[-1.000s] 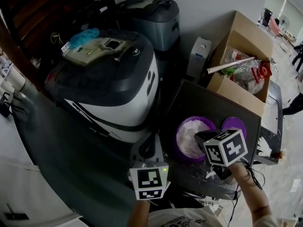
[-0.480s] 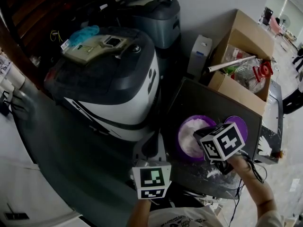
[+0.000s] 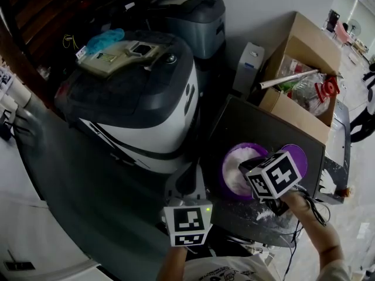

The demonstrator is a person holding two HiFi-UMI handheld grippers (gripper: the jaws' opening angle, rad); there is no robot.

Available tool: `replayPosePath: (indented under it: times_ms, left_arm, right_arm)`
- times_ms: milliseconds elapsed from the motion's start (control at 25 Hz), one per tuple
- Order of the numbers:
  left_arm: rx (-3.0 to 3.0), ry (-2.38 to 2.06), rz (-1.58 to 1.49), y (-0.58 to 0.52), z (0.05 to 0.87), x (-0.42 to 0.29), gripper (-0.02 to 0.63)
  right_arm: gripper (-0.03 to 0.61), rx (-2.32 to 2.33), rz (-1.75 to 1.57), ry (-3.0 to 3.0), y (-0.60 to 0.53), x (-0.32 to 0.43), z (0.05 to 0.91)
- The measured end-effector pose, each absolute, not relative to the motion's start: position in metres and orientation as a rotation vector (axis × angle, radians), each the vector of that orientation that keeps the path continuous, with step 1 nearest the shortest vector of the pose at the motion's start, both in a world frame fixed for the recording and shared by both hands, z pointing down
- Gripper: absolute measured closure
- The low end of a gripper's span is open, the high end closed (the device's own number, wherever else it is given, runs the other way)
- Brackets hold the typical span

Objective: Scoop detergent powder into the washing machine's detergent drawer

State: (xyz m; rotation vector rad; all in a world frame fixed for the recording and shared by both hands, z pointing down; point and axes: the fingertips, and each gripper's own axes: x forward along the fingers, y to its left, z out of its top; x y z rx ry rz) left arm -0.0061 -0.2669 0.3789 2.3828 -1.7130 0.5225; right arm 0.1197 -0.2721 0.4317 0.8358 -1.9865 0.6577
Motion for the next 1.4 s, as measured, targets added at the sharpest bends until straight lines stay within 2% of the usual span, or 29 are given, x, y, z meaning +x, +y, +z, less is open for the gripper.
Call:
replayPosePath:
  times_ms: [1400]
  left_arm:
    - [2.356, -1.729, 0.521, -0.259, 0.381, -0.019, 0.612]
  right_arm:
    - [0.557, 0.702, 0.918, -2.032, -0.245, 0.104, 0.431]
